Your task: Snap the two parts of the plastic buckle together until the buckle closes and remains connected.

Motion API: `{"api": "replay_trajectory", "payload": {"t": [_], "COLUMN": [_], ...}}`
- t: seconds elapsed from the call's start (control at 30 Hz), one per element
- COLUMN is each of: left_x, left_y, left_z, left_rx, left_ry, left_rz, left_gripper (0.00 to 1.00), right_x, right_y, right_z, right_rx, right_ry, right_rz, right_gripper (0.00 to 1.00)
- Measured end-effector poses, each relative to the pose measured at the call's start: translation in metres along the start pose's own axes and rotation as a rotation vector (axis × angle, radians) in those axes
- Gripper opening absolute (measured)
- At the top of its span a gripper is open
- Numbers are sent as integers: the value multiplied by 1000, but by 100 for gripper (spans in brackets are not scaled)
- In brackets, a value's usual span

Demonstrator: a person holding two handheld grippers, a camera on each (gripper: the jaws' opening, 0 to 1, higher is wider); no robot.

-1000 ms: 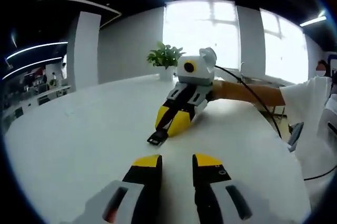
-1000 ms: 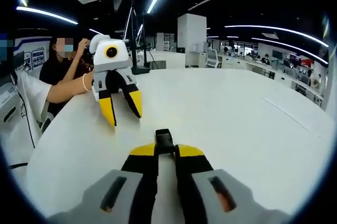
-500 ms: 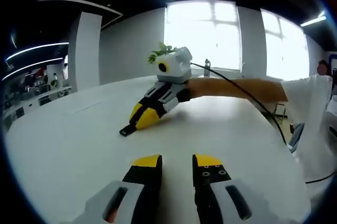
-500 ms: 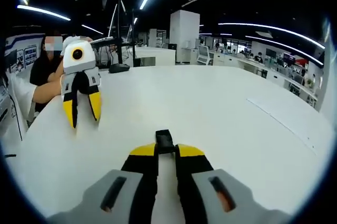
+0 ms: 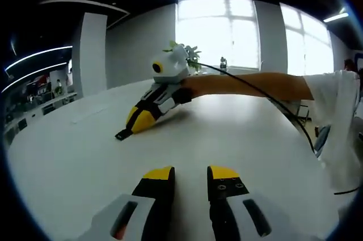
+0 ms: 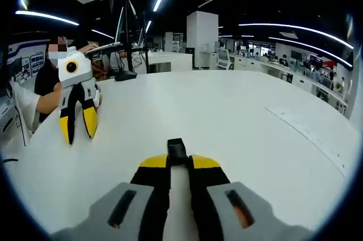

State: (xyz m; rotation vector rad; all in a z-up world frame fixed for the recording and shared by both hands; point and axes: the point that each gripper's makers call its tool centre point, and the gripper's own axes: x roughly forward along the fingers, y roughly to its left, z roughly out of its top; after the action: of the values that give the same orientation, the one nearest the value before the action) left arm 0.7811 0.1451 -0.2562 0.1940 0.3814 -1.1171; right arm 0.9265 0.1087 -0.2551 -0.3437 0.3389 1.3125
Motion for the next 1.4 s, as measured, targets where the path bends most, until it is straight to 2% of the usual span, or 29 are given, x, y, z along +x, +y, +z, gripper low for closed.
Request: {"api": "replay_trajectory", "payload": {"t": [0.13,0.23,0.27,0.43,0.67,0.9,1.03,1.23,1.27,1.33,1.4], "left_x": [1,0,0,-1,-4,-8,-13,-20,-21,-24,-28], "left_y": [0,1,2,4,9,15,18,13,14,12,16], "left_z": [-2,-1,-1,-1,0,-1,2,8,13,16,15], "left_rx": [0,-4,-6,-5,-7,-8,-16,-54,-85,-100,-119], "left_ry": [9,5,3,-1,-12,-18,-45,-57,-88,-93,-81], "left_rz": [-1,3,3,14,41,85,108,111,121,119,157], "left_gripper": [22,22,22,22,23,25,26,25,25,25,25], "right_x": [0,-1,-1,0,-4,-21,-34,-54,-57,-63,-69], "right_y": [1,6,6,11,24,45,56,88,93,100,108], "right_z": [0,0,0,7,12,24,29,31,32,31,30], "right_rx": [-1,-1,3,34,11,5,19,44,58,81,94], "right_ry": [-5,-9,-12,-64,-67,-96,-117,-151,-167,-179,-185], "right_rz": [-1,6,1,-37,-85,-162,-195,-186,-183,-179,-178], "right_gripper": [12,19,22,22,27,32,34,37,37,37,37]}}
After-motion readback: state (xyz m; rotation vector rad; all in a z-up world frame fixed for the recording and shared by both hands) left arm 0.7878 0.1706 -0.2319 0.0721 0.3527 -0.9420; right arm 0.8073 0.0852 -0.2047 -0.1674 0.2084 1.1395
